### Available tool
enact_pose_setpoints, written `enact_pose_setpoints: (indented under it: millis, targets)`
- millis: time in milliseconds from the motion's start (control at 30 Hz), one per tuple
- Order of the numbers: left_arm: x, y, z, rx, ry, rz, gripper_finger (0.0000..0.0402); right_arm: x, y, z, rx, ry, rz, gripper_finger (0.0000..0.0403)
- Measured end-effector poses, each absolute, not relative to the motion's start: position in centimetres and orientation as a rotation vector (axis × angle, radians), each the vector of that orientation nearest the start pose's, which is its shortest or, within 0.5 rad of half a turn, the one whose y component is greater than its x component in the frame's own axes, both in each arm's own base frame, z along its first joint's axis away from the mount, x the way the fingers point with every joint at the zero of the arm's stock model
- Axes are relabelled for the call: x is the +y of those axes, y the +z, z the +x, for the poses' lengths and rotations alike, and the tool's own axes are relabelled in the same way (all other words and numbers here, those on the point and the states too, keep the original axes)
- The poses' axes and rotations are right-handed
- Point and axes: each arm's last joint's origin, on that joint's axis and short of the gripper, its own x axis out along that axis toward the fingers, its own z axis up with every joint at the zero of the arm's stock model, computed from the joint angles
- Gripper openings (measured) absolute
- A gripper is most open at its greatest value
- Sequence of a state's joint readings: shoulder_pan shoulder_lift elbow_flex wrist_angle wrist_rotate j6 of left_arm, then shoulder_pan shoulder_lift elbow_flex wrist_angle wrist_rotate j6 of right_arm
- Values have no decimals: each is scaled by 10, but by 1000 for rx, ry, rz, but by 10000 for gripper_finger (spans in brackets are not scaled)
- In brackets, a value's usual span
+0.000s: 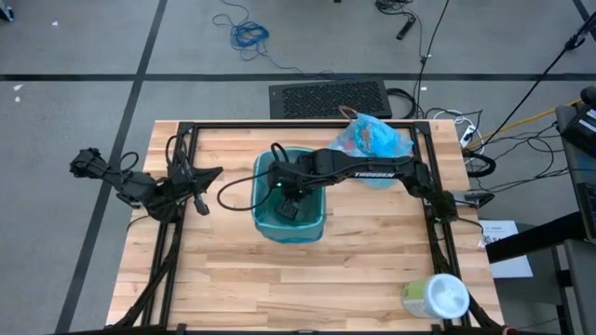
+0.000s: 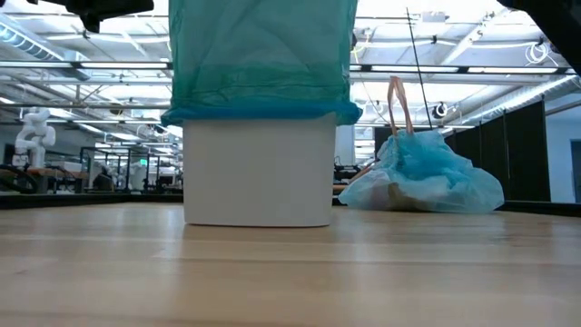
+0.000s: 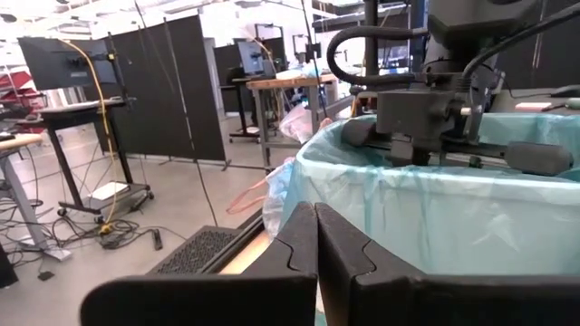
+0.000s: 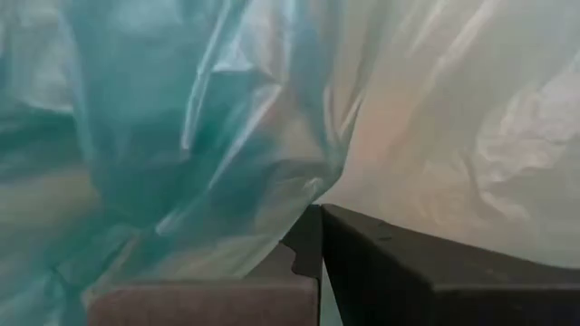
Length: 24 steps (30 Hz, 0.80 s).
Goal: Place trash/remove bag and relplace
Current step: Insert a blue trash bag into the trash bin
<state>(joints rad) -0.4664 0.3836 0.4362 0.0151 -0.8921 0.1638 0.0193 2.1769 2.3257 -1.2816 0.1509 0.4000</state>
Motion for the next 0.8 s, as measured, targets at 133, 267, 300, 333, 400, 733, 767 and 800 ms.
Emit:
enact_pose_setpoints:
  millis: [133, 267, 300, 333, 400, 733, 767, 800]
  targets:
    - [-26, 281, 102, -18, 429, 119, 0, 8, 327, 440, 1132, -350, 250, 0]
    - [-26, 281, 102, -18, 429, 118, 0, 12, 325, 434, 1194, -364, 250, 0]
    - [-26, 281, 102, -18, 428, 118, 0, 14, 325, 432, 1210, -367, 245, 0]
    - [-26, 281, 102, -18, 428, 118, 0, 16, 324, 431, 1226, -367, 239, 0]
    - [-26, 281, 102, -18, 428, 118, 0, 19, 324, 427, 1259, -369, 228, 0]
    - [-26, 281, 102, -18, 428, 117, 0, 44, 327, 415, 1334, -315, 149, 0]
    - [-26, 281, 102, -18, 428, 117, 0, 47, 329, 414, 1331, -295, 131, 0]
    - [-26, 281, 102, -17, 428, 117, 0, 49, 332, 412, 1323, -273, 109, 0]
